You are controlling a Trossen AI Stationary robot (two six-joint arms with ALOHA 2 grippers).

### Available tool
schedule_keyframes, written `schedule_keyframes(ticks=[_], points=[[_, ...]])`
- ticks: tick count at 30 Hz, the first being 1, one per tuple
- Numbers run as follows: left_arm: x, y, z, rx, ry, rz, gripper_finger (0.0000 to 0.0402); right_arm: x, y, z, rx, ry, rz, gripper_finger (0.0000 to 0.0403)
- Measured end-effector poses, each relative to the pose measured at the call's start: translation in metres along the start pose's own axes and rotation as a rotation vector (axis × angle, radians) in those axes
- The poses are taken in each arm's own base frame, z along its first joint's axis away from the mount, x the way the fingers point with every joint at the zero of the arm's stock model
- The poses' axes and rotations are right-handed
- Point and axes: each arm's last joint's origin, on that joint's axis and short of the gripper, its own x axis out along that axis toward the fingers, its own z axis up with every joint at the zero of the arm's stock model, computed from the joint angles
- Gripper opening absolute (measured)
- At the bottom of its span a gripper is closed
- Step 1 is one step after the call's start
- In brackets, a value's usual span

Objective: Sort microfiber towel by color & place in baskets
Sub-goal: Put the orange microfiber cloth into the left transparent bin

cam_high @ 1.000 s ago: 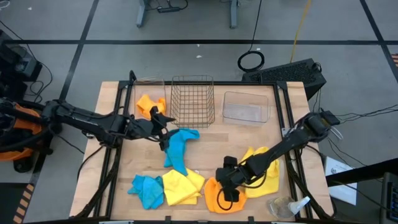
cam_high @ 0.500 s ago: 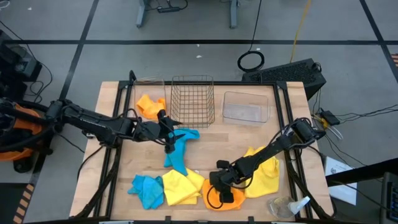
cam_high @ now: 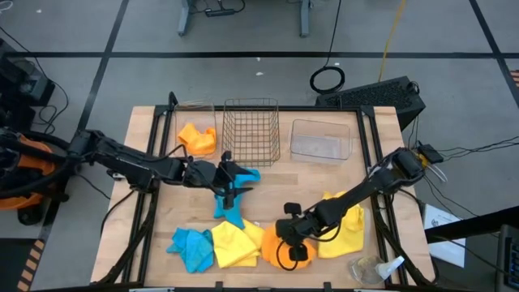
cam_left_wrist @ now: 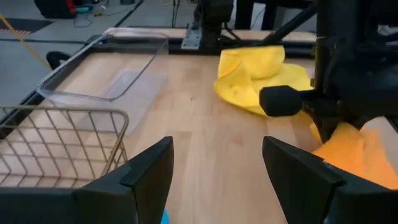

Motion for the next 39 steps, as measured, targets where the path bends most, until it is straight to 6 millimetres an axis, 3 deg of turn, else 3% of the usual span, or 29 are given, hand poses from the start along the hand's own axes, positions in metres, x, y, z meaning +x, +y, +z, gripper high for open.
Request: schedule_keyframes(ticks=[6, 11, 16, 22, 27, 39], points=[[0.009, -0.002, -0.003, -0.004, -0.017, -0.006, 0.0248, -0.036, -0.007, 0.004, -0.012, -0.088, -0.17, 0.0015], [0.014, -0.004, -0.002, 0.006, -0.042, -0.03, 0.0248, -0.076, -0.016, 0.017, 0.033, -0.297, -0.337, 0.0019], [0.012, -0.004, -0.001, 0.016, -0.051, -0.029, 0.0248, -0.108, -0.032, 0.03, 0.11, -0.39, -0.253, 0.0019], [0.011, -0.003, 0.001, 0.033, -0.059, -0.025, 0.0248, -0.11, -0.05, 0.035, 0.181, -0.342, -0.151, 0.002], [0.009, -0.002, 0.005, 0.03, -0.082, -0.02, 0.0248, -0.104, -0.062, 0.039, 0.166, -0.323, -0.171, 0.002], [0.005, -0.001, 0.013, 0.008, -0.143, 0.035, 0.0248, -0.104, -0.059, 0.035, 0.116, -0.293, -0.183, 0.002]])
